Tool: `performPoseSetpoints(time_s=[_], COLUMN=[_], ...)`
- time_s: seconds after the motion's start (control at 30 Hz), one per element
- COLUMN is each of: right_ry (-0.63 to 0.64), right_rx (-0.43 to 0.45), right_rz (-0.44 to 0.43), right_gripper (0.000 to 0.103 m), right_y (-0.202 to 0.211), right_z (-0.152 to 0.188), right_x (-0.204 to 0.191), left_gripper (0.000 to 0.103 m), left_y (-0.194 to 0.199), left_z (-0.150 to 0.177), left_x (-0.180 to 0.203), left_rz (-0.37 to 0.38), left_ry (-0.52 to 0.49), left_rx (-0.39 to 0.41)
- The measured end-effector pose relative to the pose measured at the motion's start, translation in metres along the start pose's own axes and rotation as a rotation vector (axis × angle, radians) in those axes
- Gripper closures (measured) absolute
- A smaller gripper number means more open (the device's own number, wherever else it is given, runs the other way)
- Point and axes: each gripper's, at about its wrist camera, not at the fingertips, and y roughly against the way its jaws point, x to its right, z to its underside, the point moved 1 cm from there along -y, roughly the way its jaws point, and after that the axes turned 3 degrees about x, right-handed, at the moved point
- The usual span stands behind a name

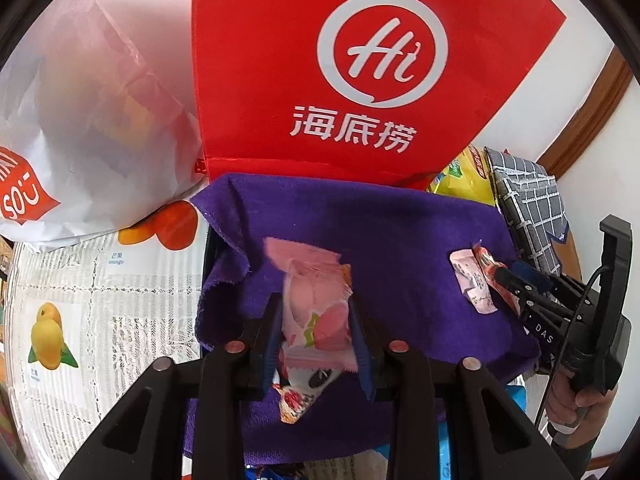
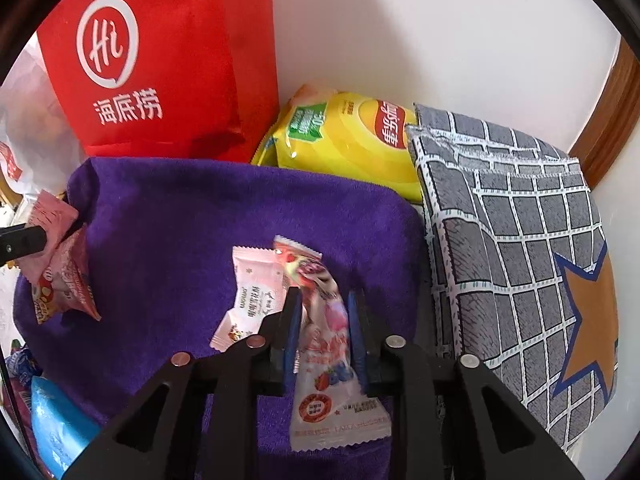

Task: Organize snacks
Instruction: 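Carry both snacks onto the purple towel and open both tools, then withdraw both tools from the towel back toward the snack pile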

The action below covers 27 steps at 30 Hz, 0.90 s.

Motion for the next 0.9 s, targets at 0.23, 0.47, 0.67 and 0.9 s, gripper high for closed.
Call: performPoseSetpoints(time_s=[0.23, 0.47, 0.67, 0.9], right_ry=[0.040, -0.006, -0.059, -0.066], right_rx=[0.102, 0.165, 0.138, 0.149], right_rz=[0.000, 0.057, 0.129, 0.138], right_gripper=[0.046, 0.029, 0.027, 0.021], right_y=[0.037, 0.087, 0.124, 0.168], right_z=[-0.003, -0.005, 0.010, 0.040], right_x=[-0.011, -0.017, -0.023, -0.031], left_gripper=[0.048, 0.048, 0.048, 0.048], left_y=[0.016, 0.048, 0.083, 0.127], left_z=[-0.001, -0.001, 0.006, 0.029], left_x=[0.010, 0.026, 0.046, 0.054], left_rz=[-0.021, -0.019, -0.051, -0.055], left_ry=[-0.028, -0.054, -0.103, -0.120], left_rx=[0.032, 0.095, 0.159, 0.199])
